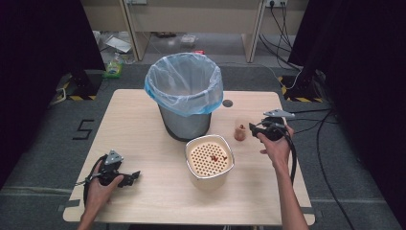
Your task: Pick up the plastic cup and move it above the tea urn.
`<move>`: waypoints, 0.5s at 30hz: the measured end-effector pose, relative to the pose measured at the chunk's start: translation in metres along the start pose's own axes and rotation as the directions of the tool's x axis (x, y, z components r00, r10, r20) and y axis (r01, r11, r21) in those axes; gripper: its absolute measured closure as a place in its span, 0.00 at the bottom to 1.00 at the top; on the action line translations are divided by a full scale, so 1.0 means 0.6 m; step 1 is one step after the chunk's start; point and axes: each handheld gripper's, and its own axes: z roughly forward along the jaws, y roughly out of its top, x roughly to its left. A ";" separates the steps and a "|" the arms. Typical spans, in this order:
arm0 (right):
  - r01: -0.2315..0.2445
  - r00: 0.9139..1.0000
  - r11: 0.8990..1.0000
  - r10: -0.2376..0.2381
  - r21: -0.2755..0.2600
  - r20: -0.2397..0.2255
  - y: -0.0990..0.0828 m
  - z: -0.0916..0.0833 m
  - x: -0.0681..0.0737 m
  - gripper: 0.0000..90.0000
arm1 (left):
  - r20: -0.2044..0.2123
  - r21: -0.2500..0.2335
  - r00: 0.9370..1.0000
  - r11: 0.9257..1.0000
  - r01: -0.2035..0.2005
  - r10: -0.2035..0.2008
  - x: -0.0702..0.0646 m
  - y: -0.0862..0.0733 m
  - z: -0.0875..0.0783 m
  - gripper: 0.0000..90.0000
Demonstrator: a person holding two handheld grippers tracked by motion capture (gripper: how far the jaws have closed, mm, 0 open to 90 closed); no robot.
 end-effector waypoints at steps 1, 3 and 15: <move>-0.001 1.000 1.000 0.001 0.003 -0.003 0.003 0.005 0.001 0.51 | 0.000 0.000 1.000 1.000 0.000 0.000 0.000 0.000 0.000 0.00; -0.001 1.000 1.000 0.001 0.013 -0.005 0.009 0.017 0.002 0.53 | 0.000 0.000 1.000 1.000 0.000 0.000 0.000 0.000 0.000 0.00; -0.034 0.999 0.997 0.034 0.073 0.005 0.023 0.078 -0.006 0.62 | 0.000 0.000 1.000 1.000 0.000 0.000 0.000 0.000 0.000 0.00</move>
